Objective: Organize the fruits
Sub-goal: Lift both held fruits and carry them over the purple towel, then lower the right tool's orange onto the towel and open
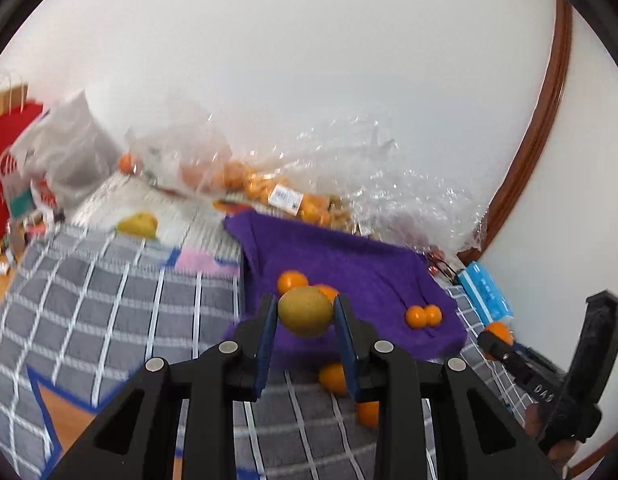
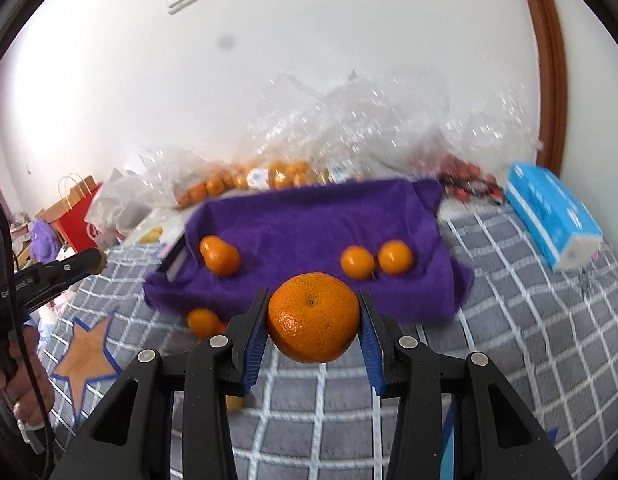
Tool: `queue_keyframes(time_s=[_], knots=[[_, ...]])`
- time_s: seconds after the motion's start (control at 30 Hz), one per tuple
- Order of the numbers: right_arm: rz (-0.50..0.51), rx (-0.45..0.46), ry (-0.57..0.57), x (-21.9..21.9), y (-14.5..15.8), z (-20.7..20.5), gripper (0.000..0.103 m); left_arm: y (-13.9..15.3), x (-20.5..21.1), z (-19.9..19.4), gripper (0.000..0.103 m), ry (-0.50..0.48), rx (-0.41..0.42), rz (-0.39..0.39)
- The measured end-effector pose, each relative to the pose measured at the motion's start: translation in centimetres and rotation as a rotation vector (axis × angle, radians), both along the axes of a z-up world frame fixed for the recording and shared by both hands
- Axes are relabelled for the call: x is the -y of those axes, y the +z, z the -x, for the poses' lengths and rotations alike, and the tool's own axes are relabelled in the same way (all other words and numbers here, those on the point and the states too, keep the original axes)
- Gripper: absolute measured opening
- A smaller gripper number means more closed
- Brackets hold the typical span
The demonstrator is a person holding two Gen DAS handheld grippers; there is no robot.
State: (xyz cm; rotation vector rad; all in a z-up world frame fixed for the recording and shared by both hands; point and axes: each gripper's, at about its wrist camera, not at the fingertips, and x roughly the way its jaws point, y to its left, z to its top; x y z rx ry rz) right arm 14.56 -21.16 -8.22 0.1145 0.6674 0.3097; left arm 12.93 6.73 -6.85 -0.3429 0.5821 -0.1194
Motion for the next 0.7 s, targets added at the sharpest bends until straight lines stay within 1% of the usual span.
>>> queue_keyframes(time_s=[0.07, 0.13, 0.3, 0.37, 0.47, 0.5, 0.53, 0.57, 0.63, 0.7], knots=[[-0.011, 0.029, 0.011, -0.6, 0.9, -1.4, 0.042, 0.2, 0.2, -1.3, 0.028, 0.004, 0.005, -0.005], [-0.023, 0.036, 0.02, -1.1, 1.3, -3.0, 0.042, 0.1, 0.5, -2.9, 0.028, -0.003, -0.009, 0.01], [-0.017, 0.052, 0.031, -2.4, 1.4, -6.0, 0.042, -1.0, 0.8, -6.1, 0.028, -0.002, -0.022, 0.019], [-0.009, 0.051, 0.024, -2.6, 0.6, -6.9, 0.042, -2.0, 0.5, -7.1, 0.028, 0.002, -0.028, 0.034], [-0.01, 0.041, -0.011, -2.5, -1.6, -7.7, 0.042, -4.6, -0.2, -8.1, 0.028, 0.021, -0.064, 0.052], [-0.021, 0.027, -0.015, -2.3, -2.3, -7.9, 0.042, -5.4, -0.5, -8.3, 0.028, 0.039, -0.084, 0.051], [-0.015, -0.011, -0.016, -2.3, -3.0, -8.3, 0.042, -5.9, -0.7, -8.6, 0.028, 0.049, -0.114, 0.052], [-0.012, -0.021, -0.008, -2.4, -3.2, -8.4, 0.042, -6.1, -1.0, -8.7, 0.028, 0.039, -0.116, 0.078], [-0.003, -0.005, 0.0, -2.5, -3.3, -8.4, 0.042, -6.2, -1.4, -8.6, 0.028, 0.037, -0.111, 0.118], [0.01, 0.003, -0.001, -2.6, -3.2, -8.1, 0.042, -6.3, -1.4, -8.5, 0.028, 0.032, -0.103, 0.126]])
